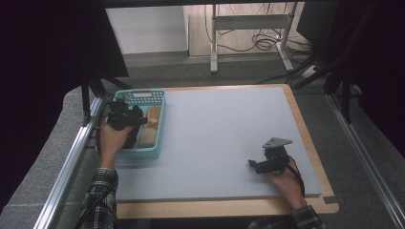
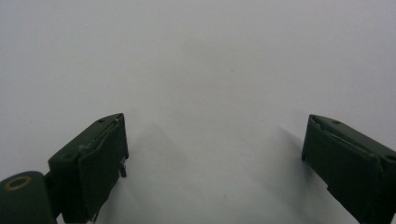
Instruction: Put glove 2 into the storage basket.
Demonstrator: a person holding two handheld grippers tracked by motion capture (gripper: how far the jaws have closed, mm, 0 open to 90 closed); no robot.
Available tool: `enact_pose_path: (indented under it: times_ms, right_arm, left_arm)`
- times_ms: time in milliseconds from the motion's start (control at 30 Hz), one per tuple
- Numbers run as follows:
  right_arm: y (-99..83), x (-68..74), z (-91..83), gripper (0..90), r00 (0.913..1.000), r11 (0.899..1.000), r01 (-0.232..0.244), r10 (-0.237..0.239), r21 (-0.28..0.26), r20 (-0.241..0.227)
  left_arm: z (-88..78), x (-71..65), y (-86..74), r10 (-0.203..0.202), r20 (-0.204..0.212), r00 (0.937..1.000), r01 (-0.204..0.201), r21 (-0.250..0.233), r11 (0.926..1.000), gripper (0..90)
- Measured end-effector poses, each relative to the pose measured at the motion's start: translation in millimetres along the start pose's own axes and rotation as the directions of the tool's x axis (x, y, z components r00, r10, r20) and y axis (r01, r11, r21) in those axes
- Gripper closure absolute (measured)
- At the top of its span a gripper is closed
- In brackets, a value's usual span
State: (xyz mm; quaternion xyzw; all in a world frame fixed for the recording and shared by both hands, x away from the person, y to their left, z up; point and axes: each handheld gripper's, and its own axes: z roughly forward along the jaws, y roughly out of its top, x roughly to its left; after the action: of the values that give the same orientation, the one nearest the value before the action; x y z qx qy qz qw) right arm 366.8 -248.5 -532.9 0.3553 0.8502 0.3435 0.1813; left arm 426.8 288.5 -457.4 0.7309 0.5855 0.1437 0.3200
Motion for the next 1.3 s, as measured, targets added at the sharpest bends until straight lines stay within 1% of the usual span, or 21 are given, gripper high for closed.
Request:
enact_pose_path:
  times_ms: [100, 200, 333, 400, 467, 533, 600, 700, 767, 867, 900, 967, 1033, 1067, 1100, 1200, 1233, 1267, 1300]
  right_arm:
    - [0.0, 0.0, 0.0, 6.7, 1.0, 1.0, 0.002, -0.002, -0.001, 0.001]
    - [0.0, 0.1, -0.1, 6.7, 1.0, 1.0, 0.002, -0.002, 0.0, 0.001]
    - [0.0, -0.1, 0.0, 6.7, 1.0, 1.0, 0.002, -0.002, 0.0, 0.001]
    - [0.0, 0.0, 0.0, 6.7, 1.0, 1.0, 0.002, -0.002, 0.0, 0.001]
    - [0.0, 0.0, 0.0, 6.7, 1.0, 1.0, 0.002, -0.002, 0.0, 0.001]
    - [0.1, 0.0, 0.0, 6.7, 1.0, 1.0, 0.003, -0.003, 0.0, 0.001]
    - [0.1, 0.0, 0.0, 6.7, 1.0, 1.0, 0.003, -0.003, 0.0, 0.001]
    - [0.1, 0.0, 0.0, 6.7, 1.0, 1.0, 0.003, -0.003, 0.0, 0.002]
    - [0.1, 0.0, 0.0, 6.7, 1.0, 1.0, 0.003, -0.003, 0.0, 0.001]
    - [0.1, 0.0, 0.0, 6.7, 1.0, 1.0, 0.003, -0.003, -0.001, 0.001]
    - [0.1, 0.0, 0.0, 6.7, 1.0, 1.0, 0.003, -0.003, -0.001, 0.001]
    - [0.2, 0.1, 0.0, 6.7, 1.0, 1.0, 0.003, -0.003, 0.0, 0.002]
    - [0.1, 0.1, 0.0, 6.7, 1.0, 1.0, 0.003, -0.003, -0.001, 0.002]
    - [0.2, 0.1, 0.0, 6.7, 1.0, 1.0, 0.003, -0.003, -0.001, 0.002]
    - [0.1, 0.1, 0.0, 6.7, 1.0, 1.0, 0.004, -0.004, -0.001, 0.002]
    - [0.1, 0.1, -0.1, 6.7, 1.0, 1.0, 0.004, -0.004, -0.001, 0.003]
    - [0.1, 0.1, -0.1, 6.7, 1.0, 1.0, 0.004, -0.004, -0.001, 0.003]
    - [0.1, 0.2, -0.1, 6.7, 1.0, 1.0, 0.004, -0.004, -0.001, 0.003]
    - [0.1, 0.3, -0.1, 6.7, 1.0, 1.0, 0.003, -0.003, 0.0, 0.002]
  left_arm:
    - [-1.8, -4.2, 0.0, 0.009, 0.029, 0.9995, -0.009, -0.015, 0.9999, 7.8]
    - [-4.1, -11.1, 0.6, 0.026, 0.061, 0.9978, -0.024, -0.034, 0.9991, 6.4]
    - [-8.1, -24.5, 2.6, 0.072, 0.077, 0.9944, -0.068, -0.053, 0.9963, 4.7]
    - [-9.7, -30.5, 3.5, 0.089, 0.089, 0.9921, -0.083, -0.062, 0.9946, 3.9]
    - [-11.1, -38.3, 4.3, 0.106, 0.108, 0.9885, -0.098, -0.072, 0.9925, 3.3]
    - [-11.9, -44.6, 4.8, 0.118, 0.118, 0.9859, -0.109, -0.079, 0.9908, 2.2]
    - [-13.1, -52.4, 4.9, 0.14, 0.133, 0.9811, -0.129, -0.088, 0.9877, 2.0]
    - [-14.4, -63.8, 4.4, 0.159, 0.162, 0.9739, -0.144, -0.103, 0.9842, 1.1]
    - [-15.2, -73.1, 3.6, 0.181, 0.178, 0.9673, -0.162, -0.113, 0.9803, 0.4]
    - [-15.8, -84.0, 1.9, 0.202, 0.197, 0.9594, -0.18, -0.125, 0.9757, 0.0]
    - [-15.9, -89.5, 0.9, 0.217, 0.207, 0.954, -0.193, -0.131, 0.9725, 0.0]
    - [-15.3, -98.7, -1.5, 0.237, 0.221, 0.9459, -0.21, -0.138, 0.9679, 0.0]
    - [-14.2, -108.2, -4.3, 0.249, 0.24, 0.9381, -0.219, -0.146, 0.9647, 0.0]
    - [-13.7, -112.3, -5.7, 0.257, 0.253, 0.9328, -0.224, -0.151, 0.9628, 0.0]
    - [-12.9, -116.3, -7.3, 0.257, 0.27, 0.9277, -0.221, -0.158, 0.9624, 0.0]
    - [-9.9, -127.6, -12.7, 0.264, 0.32, 0.9098, -0.216, -0.179, 0.9599, 0.0]
    - [-8.6, -131.6, -14.8, 0.266, 0.331, 0.9053, -0.216, -0.181, 0.9594, 0.0]
    - [-7.4, -134.3, -16.3, 0.275, 0.334, 0.9015, -0.224, -0.183, 0.9572, 0.1]
    - [-5.6, -139.1, -19.2, 0.287, 0.339, 0.8959, -0.237, -0.181, 0.9546, 0.1]
